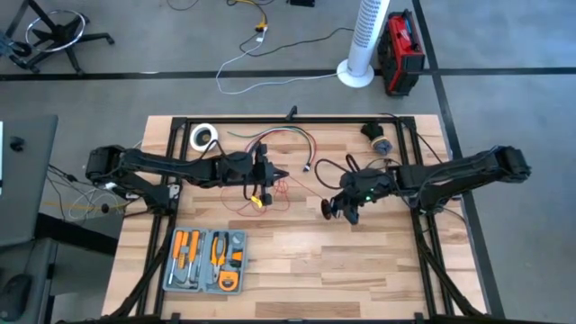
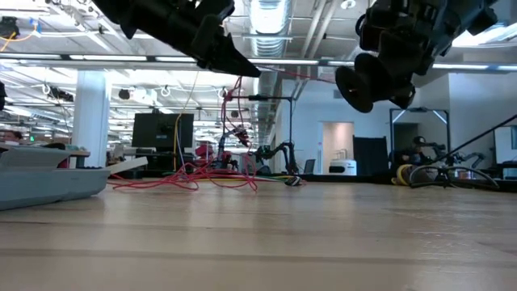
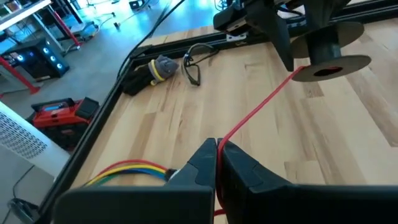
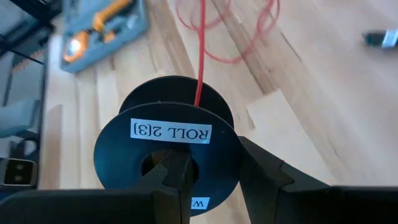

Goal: Coil cords
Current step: Uncoil the red wire from the black spool

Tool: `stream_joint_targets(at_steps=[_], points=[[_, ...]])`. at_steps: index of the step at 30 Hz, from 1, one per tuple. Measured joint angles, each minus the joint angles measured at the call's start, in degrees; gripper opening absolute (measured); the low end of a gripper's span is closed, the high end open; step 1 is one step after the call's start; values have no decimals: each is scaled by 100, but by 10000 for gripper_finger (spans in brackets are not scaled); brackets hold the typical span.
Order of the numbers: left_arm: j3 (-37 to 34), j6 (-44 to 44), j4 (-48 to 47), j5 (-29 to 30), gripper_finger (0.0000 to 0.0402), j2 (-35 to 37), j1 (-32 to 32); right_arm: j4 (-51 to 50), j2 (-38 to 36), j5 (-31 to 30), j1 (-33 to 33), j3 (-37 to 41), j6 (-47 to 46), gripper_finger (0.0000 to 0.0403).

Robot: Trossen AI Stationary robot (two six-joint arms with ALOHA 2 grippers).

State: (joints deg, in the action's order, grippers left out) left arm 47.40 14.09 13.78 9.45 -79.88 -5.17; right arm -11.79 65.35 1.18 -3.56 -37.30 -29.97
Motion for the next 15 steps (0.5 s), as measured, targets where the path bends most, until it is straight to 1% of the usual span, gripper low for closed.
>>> stream_joint_targets(at_steps=[3,6,10,15], points=[[0,-50,-148,-12,0,0,0,-105,181,4,1,-2,-56,108],[-2,-154,-514,-18,0,0,2,-271,523,39,1,-83,-187,108],[-2,-308,-992,-19,0,-4,2,-586,1005,32,-15,-369,-215,108],[-2,-437,-1284,4,0,-2,2,-908,1432,39,-32,-787,-169,108]])
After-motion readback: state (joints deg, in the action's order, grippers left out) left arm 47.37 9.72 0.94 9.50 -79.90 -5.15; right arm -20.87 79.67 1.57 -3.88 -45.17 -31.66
